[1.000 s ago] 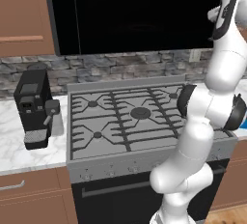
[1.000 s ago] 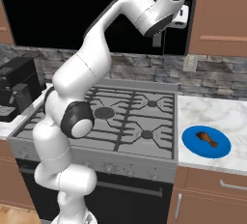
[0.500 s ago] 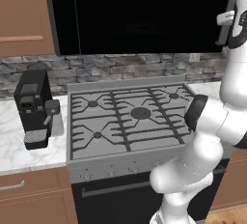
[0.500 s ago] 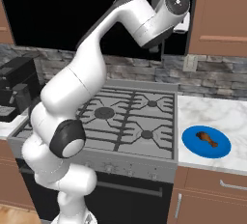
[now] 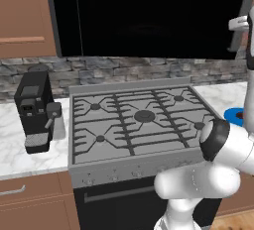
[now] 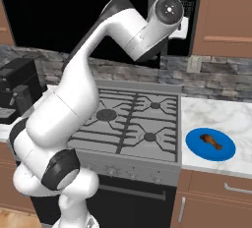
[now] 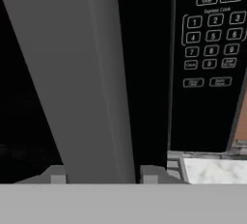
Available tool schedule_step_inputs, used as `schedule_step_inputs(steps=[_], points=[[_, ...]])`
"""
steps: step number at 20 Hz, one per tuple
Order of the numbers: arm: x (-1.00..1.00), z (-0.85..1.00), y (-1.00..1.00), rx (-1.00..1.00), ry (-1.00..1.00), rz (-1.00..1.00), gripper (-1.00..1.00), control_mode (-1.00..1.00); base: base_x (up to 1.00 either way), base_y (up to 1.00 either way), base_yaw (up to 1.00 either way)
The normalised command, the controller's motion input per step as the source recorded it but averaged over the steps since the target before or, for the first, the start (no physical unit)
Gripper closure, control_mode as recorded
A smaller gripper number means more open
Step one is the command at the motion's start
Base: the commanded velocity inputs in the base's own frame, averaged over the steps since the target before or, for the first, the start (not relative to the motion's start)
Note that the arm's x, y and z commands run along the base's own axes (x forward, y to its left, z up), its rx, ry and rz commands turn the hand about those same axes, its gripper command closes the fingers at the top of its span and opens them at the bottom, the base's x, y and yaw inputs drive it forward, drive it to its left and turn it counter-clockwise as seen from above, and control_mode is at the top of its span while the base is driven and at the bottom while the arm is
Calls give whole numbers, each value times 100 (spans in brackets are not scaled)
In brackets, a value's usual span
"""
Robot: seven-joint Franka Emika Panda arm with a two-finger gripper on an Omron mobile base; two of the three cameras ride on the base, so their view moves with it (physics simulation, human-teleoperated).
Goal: Pick the chicken drumstick from the counter and place it in the microwave. Then turn on the microwave.
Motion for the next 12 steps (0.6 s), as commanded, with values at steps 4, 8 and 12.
schedule_step_inputs(steps=[4,8,12], points=[[-70,5,-13,0,0,0,100,-100,0,0,0],[-75,3,-18,3,-5,0,100,-100,0,0,0],[-75,3,-17,2,-6,0,100,-100,0,0,0]])
